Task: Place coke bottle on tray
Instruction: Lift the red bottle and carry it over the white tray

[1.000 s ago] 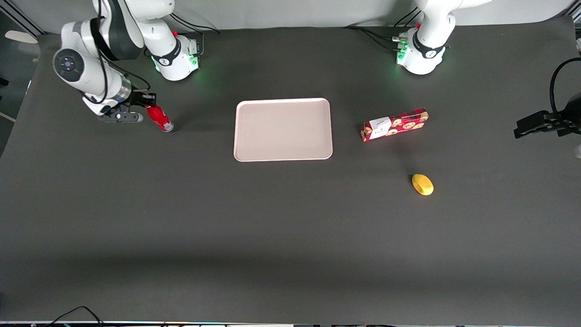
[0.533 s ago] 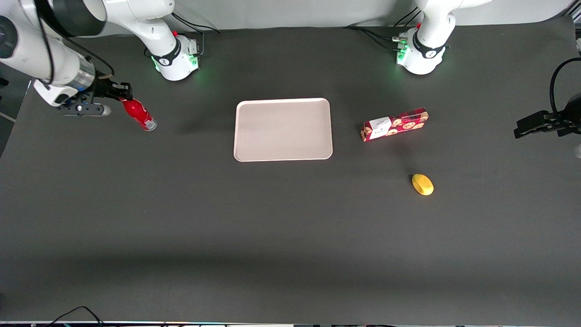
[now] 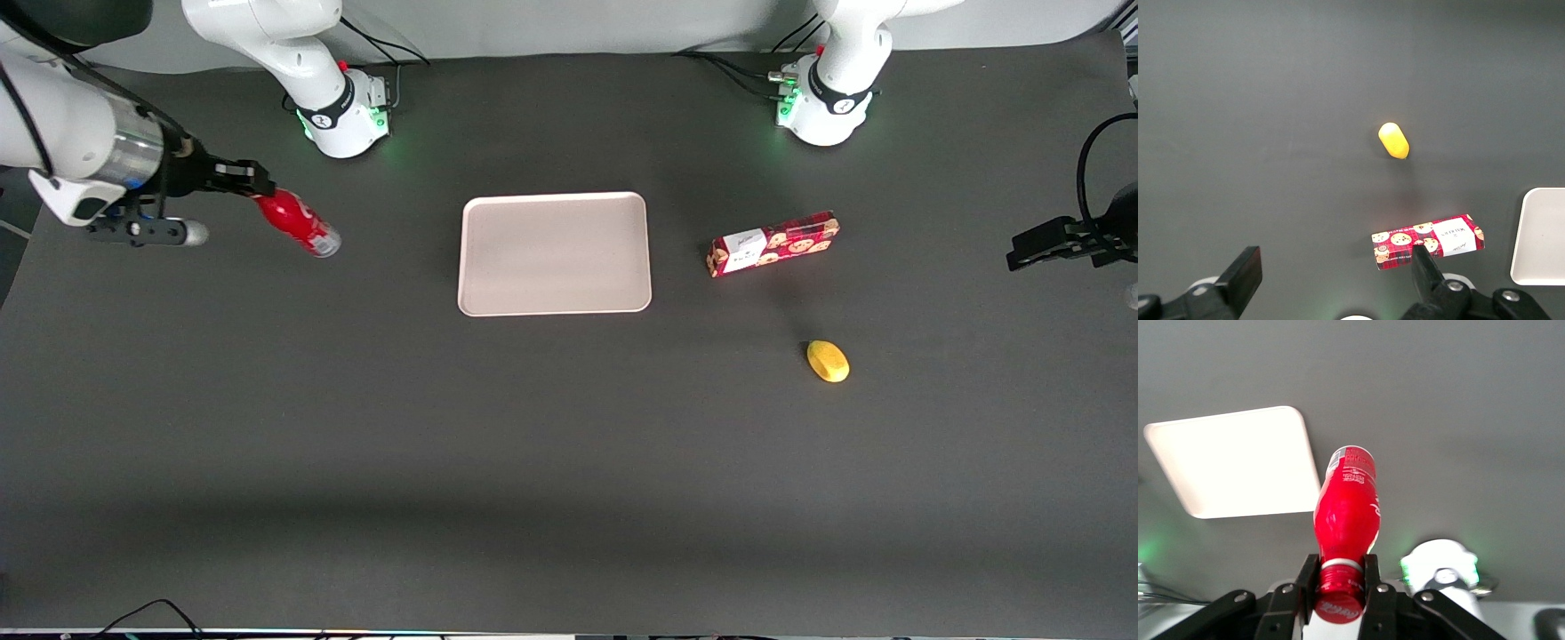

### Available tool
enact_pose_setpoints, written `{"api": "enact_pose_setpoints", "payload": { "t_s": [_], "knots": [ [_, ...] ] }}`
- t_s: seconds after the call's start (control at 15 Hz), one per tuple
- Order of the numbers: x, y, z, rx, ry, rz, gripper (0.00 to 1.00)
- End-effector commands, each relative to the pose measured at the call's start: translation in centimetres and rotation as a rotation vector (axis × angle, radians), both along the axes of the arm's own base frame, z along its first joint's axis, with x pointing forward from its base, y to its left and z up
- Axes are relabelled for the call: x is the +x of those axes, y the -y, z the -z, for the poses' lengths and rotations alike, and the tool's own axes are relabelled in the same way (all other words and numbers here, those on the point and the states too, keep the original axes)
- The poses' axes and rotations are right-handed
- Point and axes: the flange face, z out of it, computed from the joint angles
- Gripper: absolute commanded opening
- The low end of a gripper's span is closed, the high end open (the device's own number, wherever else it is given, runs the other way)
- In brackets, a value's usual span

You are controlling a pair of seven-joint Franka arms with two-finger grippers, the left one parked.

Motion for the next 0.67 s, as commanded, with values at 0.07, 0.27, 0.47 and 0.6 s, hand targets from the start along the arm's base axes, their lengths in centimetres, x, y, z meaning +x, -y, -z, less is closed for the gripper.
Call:
{"api": "enact_pose_setpoints", "payload": {
  "t_s": [0.07,0.27,0.47,0.6],
  "knots": [
    [-0.5,-11.5,-0.8,0.008,-0.091,0.122,0.00],
    [-0.7,-17.5,2.8,-0.013,-0.105,0.179,0.00],
    [-1.5,-19.8,9.4,-0.029,-0.105,0.212,0.00],
    [-2.5,-20.6,13.4,-0.040,-0.087,0.228,0.00]
  ]
}}
